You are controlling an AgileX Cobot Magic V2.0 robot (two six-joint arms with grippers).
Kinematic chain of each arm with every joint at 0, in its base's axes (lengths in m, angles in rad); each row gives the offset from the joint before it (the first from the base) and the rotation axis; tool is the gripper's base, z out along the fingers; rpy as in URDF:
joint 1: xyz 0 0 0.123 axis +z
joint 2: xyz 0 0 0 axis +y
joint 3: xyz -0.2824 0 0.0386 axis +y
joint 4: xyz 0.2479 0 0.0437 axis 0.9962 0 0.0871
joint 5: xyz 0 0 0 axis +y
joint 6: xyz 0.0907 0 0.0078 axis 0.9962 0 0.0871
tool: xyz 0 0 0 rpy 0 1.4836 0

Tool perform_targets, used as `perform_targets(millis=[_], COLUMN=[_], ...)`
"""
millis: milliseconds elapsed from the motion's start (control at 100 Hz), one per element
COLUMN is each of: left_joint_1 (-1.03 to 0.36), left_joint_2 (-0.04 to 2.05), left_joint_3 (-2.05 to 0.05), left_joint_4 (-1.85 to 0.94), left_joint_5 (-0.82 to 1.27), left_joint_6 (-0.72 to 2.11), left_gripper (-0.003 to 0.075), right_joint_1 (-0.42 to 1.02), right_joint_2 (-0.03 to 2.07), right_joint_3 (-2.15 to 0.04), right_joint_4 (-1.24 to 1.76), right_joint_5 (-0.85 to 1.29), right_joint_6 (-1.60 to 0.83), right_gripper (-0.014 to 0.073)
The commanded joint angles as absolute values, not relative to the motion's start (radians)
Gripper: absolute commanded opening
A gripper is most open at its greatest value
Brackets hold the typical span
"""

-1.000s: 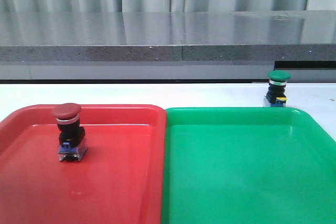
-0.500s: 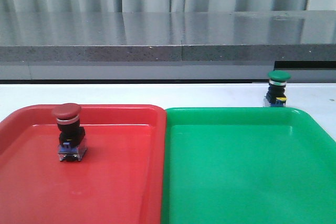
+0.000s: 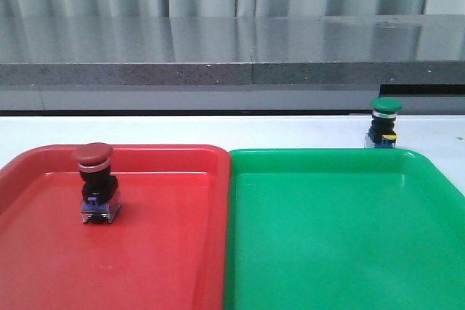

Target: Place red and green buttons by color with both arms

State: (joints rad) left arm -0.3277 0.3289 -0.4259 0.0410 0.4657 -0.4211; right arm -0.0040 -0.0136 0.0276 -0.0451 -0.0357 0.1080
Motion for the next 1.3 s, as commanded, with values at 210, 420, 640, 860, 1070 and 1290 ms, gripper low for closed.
perform_targets(millis=[210,420,640,860,1070,1290], left_joint_1=[-0.313,-0.159,-0.013,0.017,0.017,0.017], left_joint_2=[0.304,0.239,0.127,-0.027,-0.025,-0.025], left_joint_3=[-0.416,-0.315,-0.137,0.017,0.012,0.012], left_joint_4=[0.276,0.200,0.009,-0.031,-0.031,-0.031], left_joint_5=[0.302,0.150,-0.055,-0.074,-0.028,-0.028], left_joint_6=[-0.435,-0.235,-0.036,-0.036,-0.036,-0.036], left_gripper=[-0.0020,-0.0020,-0.0020,-0.0020,-0.0020,-0.0020], right_joint_1=[-0.009,-0.009,-0.009,-0.009,-0.009,-0.009], right_joint_2=[-0.032,-0.032,-0.032,-0.032,-0.031,-0.031], right_joint_3=[0.009,0.009,0.009,0.009,0.009,0.009], right_joint_4=[-0.054,-0.054,-0.054,-0.054,-0.054,-0.054], right_joint_5=[-0.119,-0.119,-0.119,-0.119,-0.119,-0.119], right_joint_6=[0.106,0.106,0.106,0.106,0.106,0.106], right_gripper=[-0.0064,-0.0064,-0.0064,-0.0064,-0.0064,-0.0064])
